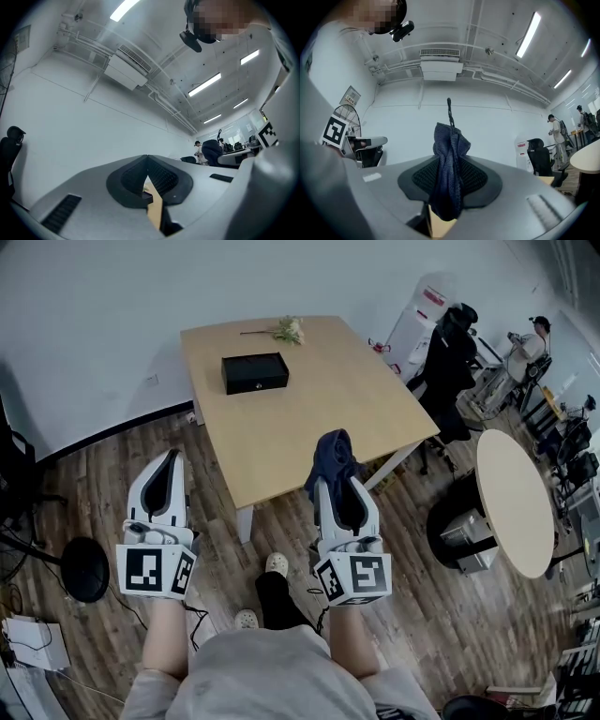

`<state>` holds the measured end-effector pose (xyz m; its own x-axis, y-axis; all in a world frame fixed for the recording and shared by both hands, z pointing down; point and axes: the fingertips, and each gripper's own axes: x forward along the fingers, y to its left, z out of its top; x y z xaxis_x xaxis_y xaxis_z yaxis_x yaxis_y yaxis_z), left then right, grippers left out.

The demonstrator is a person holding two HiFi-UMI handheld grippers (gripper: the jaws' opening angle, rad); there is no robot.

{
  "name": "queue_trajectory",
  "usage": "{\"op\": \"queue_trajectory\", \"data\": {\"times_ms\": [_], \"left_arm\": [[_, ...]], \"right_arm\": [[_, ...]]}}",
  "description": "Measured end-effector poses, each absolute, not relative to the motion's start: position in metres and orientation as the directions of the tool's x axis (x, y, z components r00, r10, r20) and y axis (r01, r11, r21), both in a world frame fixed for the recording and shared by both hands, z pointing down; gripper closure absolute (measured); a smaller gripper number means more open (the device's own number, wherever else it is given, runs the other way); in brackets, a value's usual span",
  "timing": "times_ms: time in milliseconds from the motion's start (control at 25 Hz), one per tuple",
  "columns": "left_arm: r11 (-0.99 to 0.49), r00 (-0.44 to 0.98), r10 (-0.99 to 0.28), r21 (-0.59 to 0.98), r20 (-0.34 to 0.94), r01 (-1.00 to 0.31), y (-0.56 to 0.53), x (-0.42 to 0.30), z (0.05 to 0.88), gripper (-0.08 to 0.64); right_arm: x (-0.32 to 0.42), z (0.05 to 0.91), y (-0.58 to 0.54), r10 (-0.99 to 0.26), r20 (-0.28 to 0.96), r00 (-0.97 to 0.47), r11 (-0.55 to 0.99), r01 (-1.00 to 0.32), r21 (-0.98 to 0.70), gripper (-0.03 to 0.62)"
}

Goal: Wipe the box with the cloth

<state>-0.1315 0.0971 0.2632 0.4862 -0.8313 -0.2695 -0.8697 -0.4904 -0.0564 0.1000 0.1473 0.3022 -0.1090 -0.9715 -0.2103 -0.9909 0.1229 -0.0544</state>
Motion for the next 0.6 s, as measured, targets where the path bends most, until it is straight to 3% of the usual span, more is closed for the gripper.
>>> {"op": "queue_trajectory", "data": {"times_ms": [600], "left_arm": [[-0.452, 0.450, -0.844, -0.064, -0.292, -0.890, -0.027, -0.077, 0.253, 0.552]], "right_arm": [[0.153, 0.293, 0.010, -0.960, -0.232, -0.159, 0.177, -0.983, -0.058, 0.453]]}}
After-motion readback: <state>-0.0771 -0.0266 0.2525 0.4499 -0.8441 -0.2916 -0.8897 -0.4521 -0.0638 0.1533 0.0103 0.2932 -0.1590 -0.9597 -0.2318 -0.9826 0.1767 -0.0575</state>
